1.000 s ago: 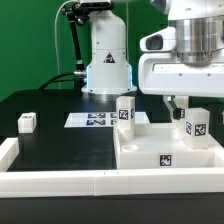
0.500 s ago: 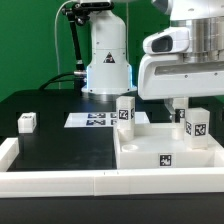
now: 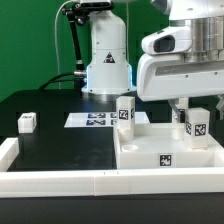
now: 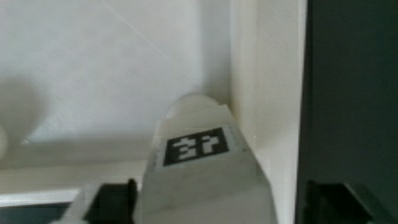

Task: Assemble square table

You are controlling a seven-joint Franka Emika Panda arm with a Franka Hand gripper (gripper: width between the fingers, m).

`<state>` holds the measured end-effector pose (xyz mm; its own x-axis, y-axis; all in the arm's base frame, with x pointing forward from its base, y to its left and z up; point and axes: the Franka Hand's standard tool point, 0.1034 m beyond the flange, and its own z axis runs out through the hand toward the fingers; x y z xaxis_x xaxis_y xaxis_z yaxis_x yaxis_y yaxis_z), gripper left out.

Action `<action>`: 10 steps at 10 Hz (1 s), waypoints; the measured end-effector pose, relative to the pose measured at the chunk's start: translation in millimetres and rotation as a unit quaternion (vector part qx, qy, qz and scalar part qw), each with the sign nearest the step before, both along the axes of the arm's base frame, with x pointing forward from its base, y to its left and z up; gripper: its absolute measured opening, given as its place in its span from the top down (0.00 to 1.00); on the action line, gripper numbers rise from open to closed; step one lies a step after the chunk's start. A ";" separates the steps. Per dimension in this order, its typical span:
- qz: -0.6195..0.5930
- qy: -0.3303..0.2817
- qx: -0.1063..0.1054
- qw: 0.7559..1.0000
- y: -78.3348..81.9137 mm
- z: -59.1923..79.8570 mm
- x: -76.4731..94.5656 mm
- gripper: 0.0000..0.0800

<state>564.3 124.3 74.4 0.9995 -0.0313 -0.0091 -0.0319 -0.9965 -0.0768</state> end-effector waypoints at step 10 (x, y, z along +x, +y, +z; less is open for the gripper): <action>-0.372 0.029 0.011 0.928 -3.0 -2.5 -0.3 0.63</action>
Offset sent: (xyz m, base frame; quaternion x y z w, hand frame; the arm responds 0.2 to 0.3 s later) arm 0.0000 0.0000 0.0000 0.0000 0.0000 0.0000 1.0000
